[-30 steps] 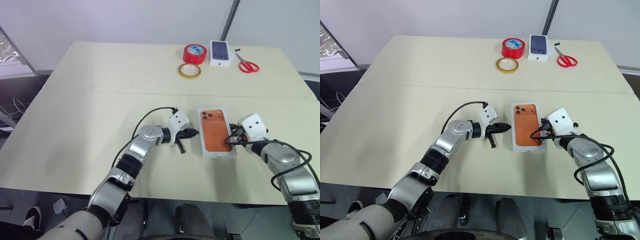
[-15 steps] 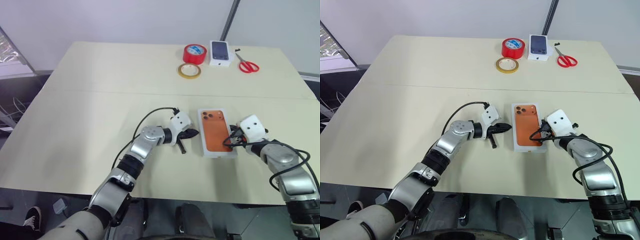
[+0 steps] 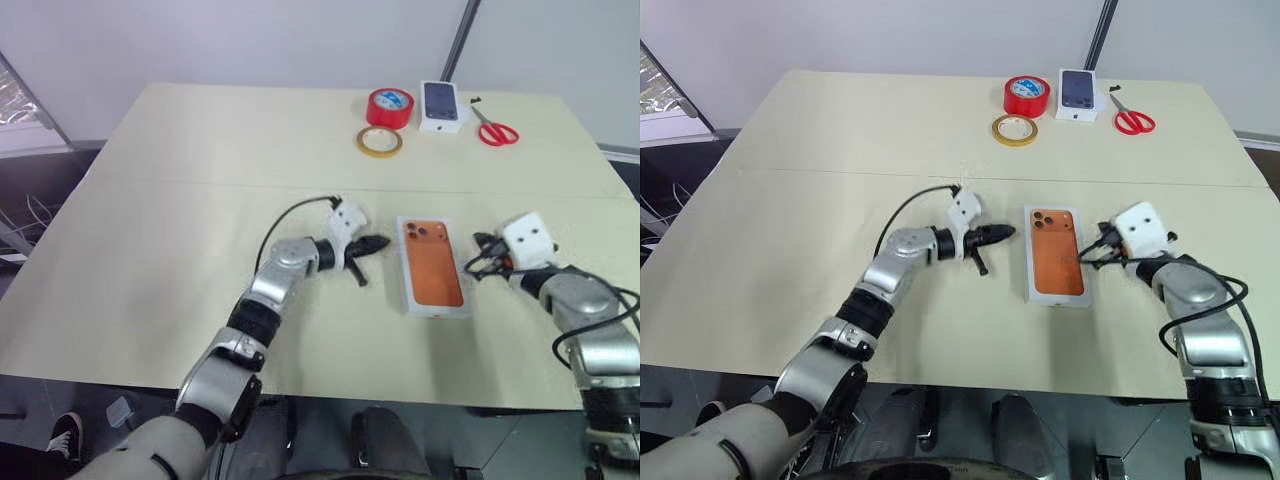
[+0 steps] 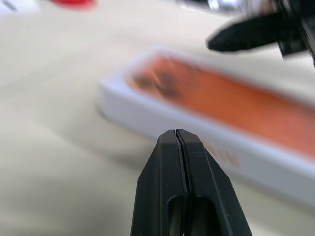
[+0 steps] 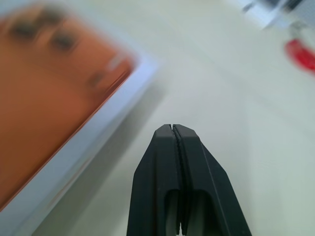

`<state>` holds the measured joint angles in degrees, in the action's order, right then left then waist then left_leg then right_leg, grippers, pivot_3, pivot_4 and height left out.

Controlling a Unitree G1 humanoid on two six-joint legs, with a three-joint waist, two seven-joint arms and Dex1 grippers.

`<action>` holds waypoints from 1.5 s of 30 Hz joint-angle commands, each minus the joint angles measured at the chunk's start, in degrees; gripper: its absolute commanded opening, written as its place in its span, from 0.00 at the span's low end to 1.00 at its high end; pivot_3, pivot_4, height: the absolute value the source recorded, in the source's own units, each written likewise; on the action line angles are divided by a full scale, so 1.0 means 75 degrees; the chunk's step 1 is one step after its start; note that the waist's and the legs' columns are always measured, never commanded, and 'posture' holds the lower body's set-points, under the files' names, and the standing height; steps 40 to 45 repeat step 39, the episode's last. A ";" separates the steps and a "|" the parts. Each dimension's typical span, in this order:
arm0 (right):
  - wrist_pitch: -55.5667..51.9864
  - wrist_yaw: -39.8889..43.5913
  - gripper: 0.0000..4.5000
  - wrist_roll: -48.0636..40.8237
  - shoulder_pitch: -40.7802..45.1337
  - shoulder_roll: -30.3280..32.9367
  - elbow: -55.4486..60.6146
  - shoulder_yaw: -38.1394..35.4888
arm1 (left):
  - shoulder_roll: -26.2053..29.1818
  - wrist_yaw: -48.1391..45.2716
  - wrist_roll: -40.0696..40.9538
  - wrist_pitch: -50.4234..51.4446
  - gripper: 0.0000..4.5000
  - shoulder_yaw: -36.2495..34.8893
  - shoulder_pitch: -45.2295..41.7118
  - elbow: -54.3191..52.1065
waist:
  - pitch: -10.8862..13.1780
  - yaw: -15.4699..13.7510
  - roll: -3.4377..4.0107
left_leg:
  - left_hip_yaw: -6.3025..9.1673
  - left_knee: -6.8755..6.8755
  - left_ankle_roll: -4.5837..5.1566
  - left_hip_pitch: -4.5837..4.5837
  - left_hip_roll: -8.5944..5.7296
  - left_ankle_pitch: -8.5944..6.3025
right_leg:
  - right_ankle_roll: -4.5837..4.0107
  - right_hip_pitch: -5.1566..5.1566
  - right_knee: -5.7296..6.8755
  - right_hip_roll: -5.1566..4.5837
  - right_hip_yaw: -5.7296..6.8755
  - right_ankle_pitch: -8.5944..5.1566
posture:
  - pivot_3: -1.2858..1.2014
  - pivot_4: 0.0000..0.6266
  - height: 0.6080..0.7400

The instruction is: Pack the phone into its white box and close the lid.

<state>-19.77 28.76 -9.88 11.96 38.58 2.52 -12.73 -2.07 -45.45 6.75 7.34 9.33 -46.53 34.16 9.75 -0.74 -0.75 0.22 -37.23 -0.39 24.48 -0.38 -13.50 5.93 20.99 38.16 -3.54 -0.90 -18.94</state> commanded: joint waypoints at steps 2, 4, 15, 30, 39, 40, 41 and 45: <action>-0.0100 0.0354 0.01 -0.0575 0.0110 -0.0285 0.0384 -0.0044 | -0.0500 0.0330 0.0098 -0.0485 0.00 -0.0197 -0.0777 0.0715 | -0.0001 -0.0007 -0.0002 | 0.0002 0.0001 0.0000 -0.0002 0.0000 0.0000 | 0.0004 -0.0007 -0.0003 0.0001 0.0004 -0.0002 | 0.52 0.24 1.00; -0.0261 0.0555 0.01 -0.0518 -0.0153 -0.0344 0.0617 0.0328 | -0.0591 0.0697 -0.0459 -0.0623 0.00 0.0123 -0.1042 0.1667 | -0.0002 -0.0008 -0.0001 | 0.0002 0.0002 0.0000 -0.0005 -0.0001 0.0000 | 0.0008 -0.0010 -0.0004 0.0003 0.0003 -0.0005 | 0.52 0.24 1.00; -0.1183 0.0866 0.06 -0.0441 -0.0959 -0.0330 0.1101 0.0914 | -0.0638 0.0410 -0.1021 -0.0668 0.00 0.0424 -0.1122 0.3078 | -0.0023 0.0019 -0.0030 | 0.0007 0.0012 0.0000 -0.0075 0.0000 -0.0004 | 0.0010 -0.0074 -0.0011 0.0008 0.0002 -0.0008 | 0.52 0.24 1.00; 0.0202 0.2739 1.00 -0.1944 -0.0600 0.0139 0.1272 -0.0342 | 0.2462 -0.1153 0.0690 0.0409 0.99 -0.0984 0.1711 -0.2517 | -0.0013 0.0182 0.0006 | 0.0005 0.0017 -0.0008 -0.0021 0.0006 0.0002 | 0.0009 -0.0011 0.0002 -0.0008 -0.0016 -0.0006 | 0.52 0.24 1.00; 0.0979 0.3709 1.00 -0.1955 -0.0789 0.0705 0.0054 -0.0680 | 0.4408 -0.1238 0.1305 0.1144 0.99 -0.1977 0.3931 -0.4401 | -0.0011 0.0122 0.0006 | 0.0008 0.0015 -0.0008 -0.0024 0.0008 0.0001 | 0.0006 -0.0021 -0.0001 -0.0032 -0.0010 -0.0006 | 0.52 0.24 1.00; 0.0979 0.3709 1.00 -0.1955 -0.0789 0.0705 0.0054 -0.0680 | 0.4408 -0.1238 0.1305 0.1144 0.99 -0.1977 0.3931 -0.4401 | -0.0011 0.0122 0.0006 | 0.0008 0.0015 -0.0008 -0.0024 0.0008 0.0001 | 0.0006 -0.0021 -0.0001 -0.0032 -0.0010 -0.0006 | 0.52 0.24 1.00; 0.0979 0.3709 1.00 -0.1955 -0.0789 0.0705 0.0054 -0.0680 | 0.4408 -0.1238 0.1305 0.1144 0.99 -0.1977 0.3931 -0.4401 | -0.0011 0.0122 0.0006 | 0.0008 0.0015 -0.0008 -0.0024 0.0008 0.0001 | 0.0006 -0.0021 -0.0001 -0.0032 -0.0010 -0.0006 | 0.52 0.24 1.00; 0.0979 0.3709 1.00 -0.1955 -0.0789 0.0705 0.0054 -0.0680 | 0.4408 -0.1238 0.1305 0.1144 0.99 -0.1977 0.3931 -0.4401 | -0.0011 0.0122 0.0006 | 0.0008 0.0015 -0.0008 -0.0024 0.0008 0.0001 | 0.0006 -0.0021 -0.0001 -0.0032 -0.0010 -0.0006 | 0.52 0.24 1.00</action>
